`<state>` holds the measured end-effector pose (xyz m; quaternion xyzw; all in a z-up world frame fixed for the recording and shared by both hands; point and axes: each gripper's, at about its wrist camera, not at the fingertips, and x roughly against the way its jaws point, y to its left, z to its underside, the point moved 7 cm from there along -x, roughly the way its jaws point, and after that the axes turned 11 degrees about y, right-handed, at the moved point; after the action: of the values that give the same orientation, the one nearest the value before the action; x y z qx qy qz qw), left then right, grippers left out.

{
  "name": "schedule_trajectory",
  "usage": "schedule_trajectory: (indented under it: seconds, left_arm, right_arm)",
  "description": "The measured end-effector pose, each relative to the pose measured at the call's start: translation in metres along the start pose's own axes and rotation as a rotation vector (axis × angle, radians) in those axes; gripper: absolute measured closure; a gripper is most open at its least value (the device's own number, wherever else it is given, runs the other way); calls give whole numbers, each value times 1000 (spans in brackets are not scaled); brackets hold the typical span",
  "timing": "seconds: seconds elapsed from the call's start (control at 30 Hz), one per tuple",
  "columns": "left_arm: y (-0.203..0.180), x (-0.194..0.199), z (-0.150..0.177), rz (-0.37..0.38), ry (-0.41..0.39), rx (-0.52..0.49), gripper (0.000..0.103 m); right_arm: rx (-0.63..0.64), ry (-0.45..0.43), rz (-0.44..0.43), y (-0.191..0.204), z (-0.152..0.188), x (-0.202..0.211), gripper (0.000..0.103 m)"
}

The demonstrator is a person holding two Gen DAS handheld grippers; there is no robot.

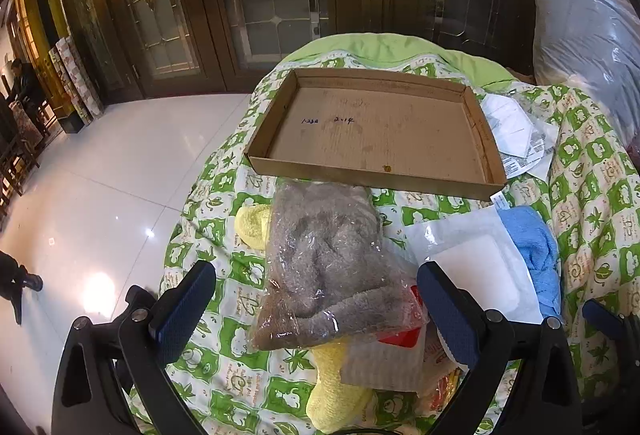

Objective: Organize soft objects
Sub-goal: 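Grasp the clear bag of grey fluff with the left gripper, then lift the grey bag with the left gripper while the right gripper grasps the white gauze packet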

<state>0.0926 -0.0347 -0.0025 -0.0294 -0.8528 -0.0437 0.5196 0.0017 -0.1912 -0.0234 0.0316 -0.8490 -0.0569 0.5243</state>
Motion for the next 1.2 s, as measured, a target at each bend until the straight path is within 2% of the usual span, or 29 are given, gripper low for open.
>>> schedule_trajectory:
  seconds: [0.1,0.3,0.43,0.47,0.53,0.67,0.73,0.8,0.9,1.03,1.1,1.2]
  left_arm:
    - [0,-8,-4,-20,30,-6,1]
    - [-11,-40,-23,-103,127,-88,1]
    - [-15,-65,-25,-120,193,-110,1]
    - [-16,-68,-24,-117,202,-110,3]
    - [-15,-73,-22,-105,212,-106,16]
    - [-15,-77,-11,-32,209,-102,54]
    - [-16,-76,-7,7,199,-97,64]
    - [-13,-68,-1,33,163,-90,74]
    - [-3,-49,14,127,128,-42,75]
    - [13,-32,42,183,84,16,75]
    - [19,-32,59,205,76,44,75]
    - [24,-41,75,248,106,102,75]
  right_arm:
    - [-4,1,8,-4,-4,0,0]
    - [-12,20,12,-9,-4,-3,0]
    - [-13,31,14,-12,-5,-5,0]
    - [-14,34,15,-13,-6,-6,0]
    - [-18,38,16,-15,-7,-8,0]
    - [-14,50,17,-15,-8,-11,0]
    - [-7,67,0,-14,-9,-14,0]
    - [-7,103,-52,-14,-13,-19,0]
    - [-53,145,-151,-22,-22,-24,0]
    - [-64,215,-225,-25,-33,-35,0]
    - [-38,250,-232,-20,-35,-42,0]
    - [24,262,-188,-6,-34,-52,0]
